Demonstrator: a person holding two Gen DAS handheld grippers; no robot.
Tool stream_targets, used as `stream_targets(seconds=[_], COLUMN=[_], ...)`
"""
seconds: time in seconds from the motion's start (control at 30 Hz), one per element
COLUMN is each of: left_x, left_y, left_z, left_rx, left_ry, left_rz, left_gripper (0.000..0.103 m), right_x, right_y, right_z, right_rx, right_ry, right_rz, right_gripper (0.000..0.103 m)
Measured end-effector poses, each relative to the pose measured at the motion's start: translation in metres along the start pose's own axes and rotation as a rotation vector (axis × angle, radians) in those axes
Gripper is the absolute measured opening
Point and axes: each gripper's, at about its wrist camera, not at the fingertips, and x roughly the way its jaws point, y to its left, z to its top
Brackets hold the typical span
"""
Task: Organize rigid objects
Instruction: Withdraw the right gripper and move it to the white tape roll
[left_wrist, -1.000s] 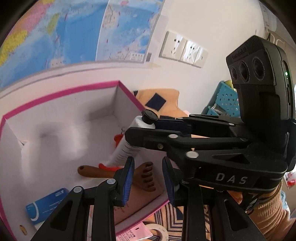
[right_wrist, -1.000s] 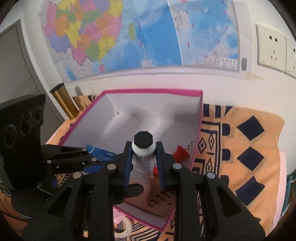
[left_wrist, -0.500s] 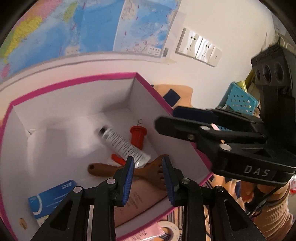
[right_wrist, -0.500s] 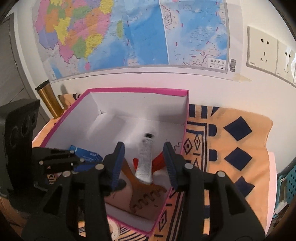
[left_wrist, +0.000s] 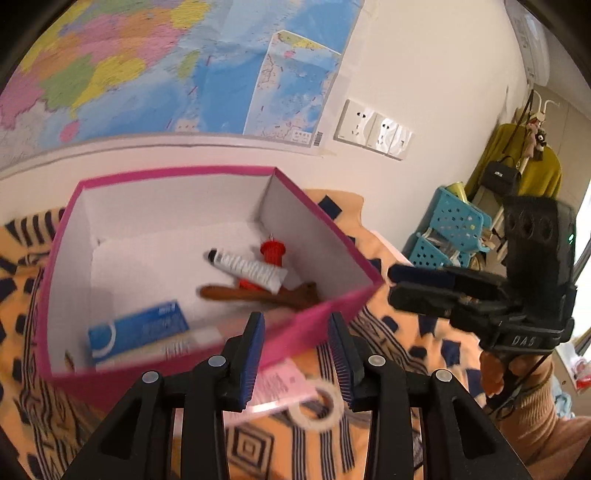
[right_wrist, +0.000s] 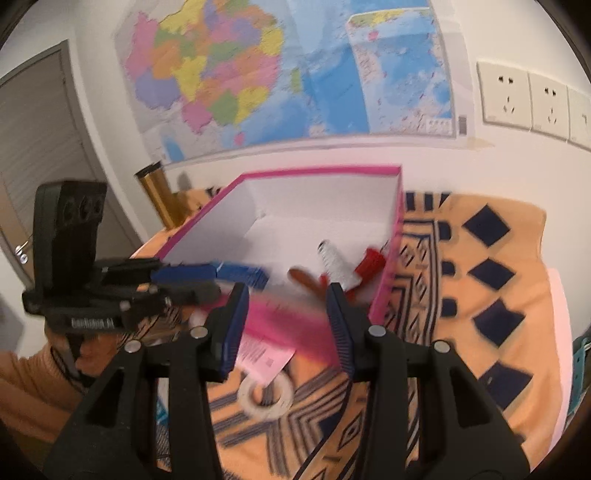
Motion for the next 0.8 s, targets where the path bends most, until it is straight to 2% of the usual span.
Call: stream_targets(seconds=[0.37,0.5,0.8], left_x=[0.006,0.014,0.026], left_y=[-0.005,-0.005,-0.004], left_z=[-0.058,-0.070,-0.079], left_rx=[-0.047,-0.073,-0.093], left_ry=[0.103,0.132,0.166], left_rz=[0.001,-0.001,0.017], left_gripper=[0.036,0.036,0.036], right_x=[0.050,0.060,0.069], right_y=[0.009,0.010,0.006], right_z=[-0.068,-0.078,-0.083], right_rx=[0.042,0.038,0.048], right_ry=[0.218,0.250,0.264], right_rz=[0.004,-0.033,-0.053], right_gripper=[0.046,0.046,0.046])
